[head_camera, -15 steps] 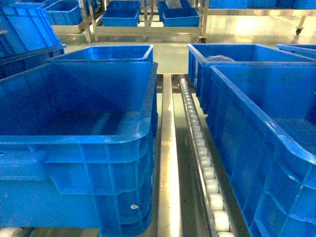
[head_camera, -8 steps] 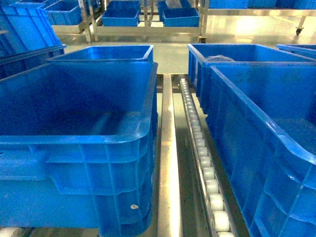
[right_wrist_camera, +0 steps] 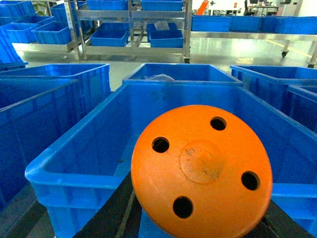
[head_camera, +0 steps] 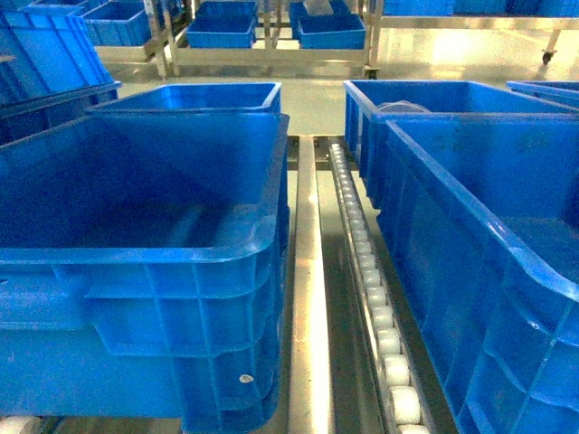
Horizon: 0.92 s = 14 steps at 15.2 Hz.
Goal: Sort blue parts and orange caps into right shelf containers
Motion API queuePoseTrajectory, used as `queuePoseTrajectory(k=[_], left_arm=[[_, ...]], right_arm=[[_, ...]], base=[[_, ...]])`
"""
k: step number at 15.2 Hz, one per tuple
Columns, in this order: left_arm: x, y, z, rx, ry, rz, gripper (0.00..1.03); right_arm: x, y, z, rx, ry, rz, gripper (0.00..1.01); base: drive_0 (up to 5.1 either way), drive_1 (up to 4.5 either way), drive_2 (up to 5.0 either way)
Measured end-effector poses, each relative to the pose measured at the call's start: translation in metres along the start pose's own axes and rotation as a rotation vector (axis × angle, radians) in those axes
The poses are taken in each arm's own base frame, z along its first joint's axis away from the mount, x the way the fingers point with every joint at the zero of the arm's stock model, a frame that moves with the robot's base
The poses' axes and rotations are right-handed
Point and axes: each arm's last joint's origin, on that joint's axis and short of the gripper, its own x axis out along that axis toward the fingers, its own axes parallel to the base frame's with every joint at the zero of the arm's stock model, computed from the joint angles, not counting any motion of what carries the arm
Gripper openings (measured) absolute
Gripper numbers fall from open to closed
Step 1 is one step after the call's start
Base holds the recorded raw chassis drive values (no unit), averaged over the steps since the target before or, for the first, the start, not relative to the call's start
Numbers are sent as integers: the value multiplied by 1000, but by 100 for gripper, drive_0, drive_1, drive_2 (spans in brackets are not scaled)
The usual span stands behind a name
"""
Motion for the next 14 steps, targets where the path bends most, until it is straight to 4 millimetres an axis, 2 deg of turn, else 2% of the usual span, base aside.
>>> queuePoseTrajectory(k=[11,13,14], left_arm=[[0,0,0,0,0,0,43],[-2,-5,19,-14,-193,2,43],[1,-9,20,-28,-176,-25,43]], right_arm=[[0,0,0,0,0,0,42],[-1,3,15,-63,-160,-35,42],[-1,5,17,-98,-164,-26,42]], base=[[0,0,0],[0,0,0],[0,0,0]])
